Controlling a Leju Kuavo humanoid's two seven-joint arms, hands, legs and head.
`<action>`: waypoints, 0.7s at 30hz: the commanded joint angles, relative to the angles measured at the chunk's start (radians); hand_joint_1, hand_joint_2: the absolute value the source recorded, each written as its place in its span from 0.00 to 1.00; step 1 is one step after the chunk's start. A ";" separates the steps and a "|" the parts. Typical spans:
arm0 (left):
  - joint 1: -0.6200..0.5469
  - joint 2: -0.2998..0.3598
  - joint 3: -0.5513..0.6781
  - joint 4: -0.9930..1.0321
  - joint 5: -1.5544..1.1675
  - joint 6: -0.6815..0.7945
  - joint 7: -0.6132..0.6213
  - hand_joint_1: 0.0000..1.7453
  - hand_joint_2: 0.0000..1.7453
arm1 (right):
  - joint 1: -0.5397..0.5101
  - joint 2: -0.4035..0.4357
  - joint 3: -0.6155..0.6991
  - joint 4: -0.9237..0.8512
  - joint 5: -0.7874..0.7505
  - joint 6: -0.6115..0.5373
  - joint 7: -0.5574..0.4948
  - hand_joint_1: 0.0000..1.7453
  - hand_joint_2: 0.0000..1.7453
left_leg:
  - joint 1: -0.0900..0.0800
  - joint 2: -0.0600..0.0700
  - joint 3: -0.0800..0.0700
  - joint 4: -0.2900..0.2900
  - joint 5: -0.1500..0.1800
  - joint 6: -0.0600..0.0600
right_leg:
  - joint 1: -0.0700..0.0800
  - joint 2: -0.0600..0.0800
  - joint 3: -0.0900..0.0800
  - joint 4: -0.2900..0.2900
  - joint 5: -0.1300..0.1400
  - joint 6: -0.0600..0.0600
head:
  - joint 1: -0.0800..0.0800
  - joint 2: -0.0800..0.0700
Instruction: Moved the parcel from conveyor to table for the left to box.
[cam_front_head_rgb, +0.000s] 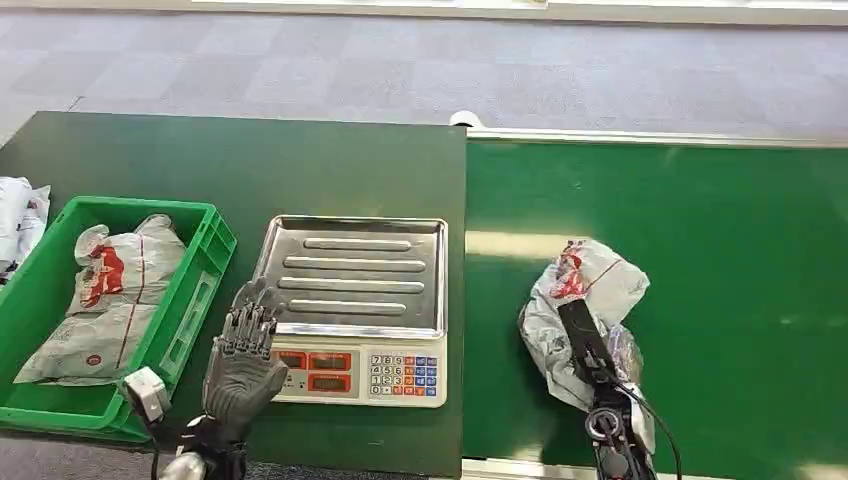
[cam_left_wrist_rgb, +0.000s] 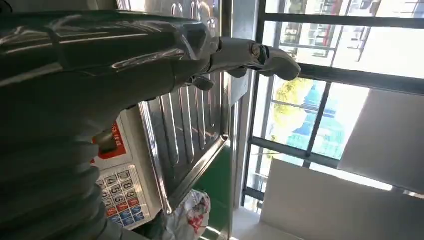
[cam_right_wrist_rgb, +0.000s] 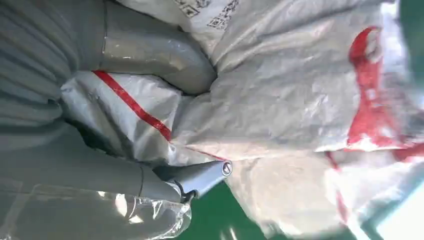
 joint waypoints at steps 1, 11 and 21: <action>-0.014 0.003 0.003 0.008 -0.007 0.000 -0.016 0.00 1.00 | 0.013 0.024 0.101 -0.386 -0.035 -0.130 -0.154 1.00 1.00 | -0.001 0.002 -0.002 0.001 0.000 0.002 | 0.000 0.001 -0.003 0.002 0.000 -0.002 | 0.000 0.000; -0.029 0.026 -0.004 0.018 0.002 0.028 -0.039 0.00 1.00 | 0.007 0.046 0.215 -0.530 -0.120 -0.139 -0.216 1.00 1.00 | 0.000 0.001 0.000 0.000 0.000 0.002 | 0.000 0.000 -0.002 0.001 0.000 -0.003 | 0.000 0.000; -0.100 0.025 0.028 -0.010 0.013 0.061 -0.023 0.00 1.00 | -0.296 0.091 0.421 -0.144 -0.209 0.174 -0.141 1.00 1.00 | 0.000 0.008 0.000 0.000 0.001 0.001 | 0.001 0.006 -0.003 0.001 0.003 -0.003 | 0.000 0.000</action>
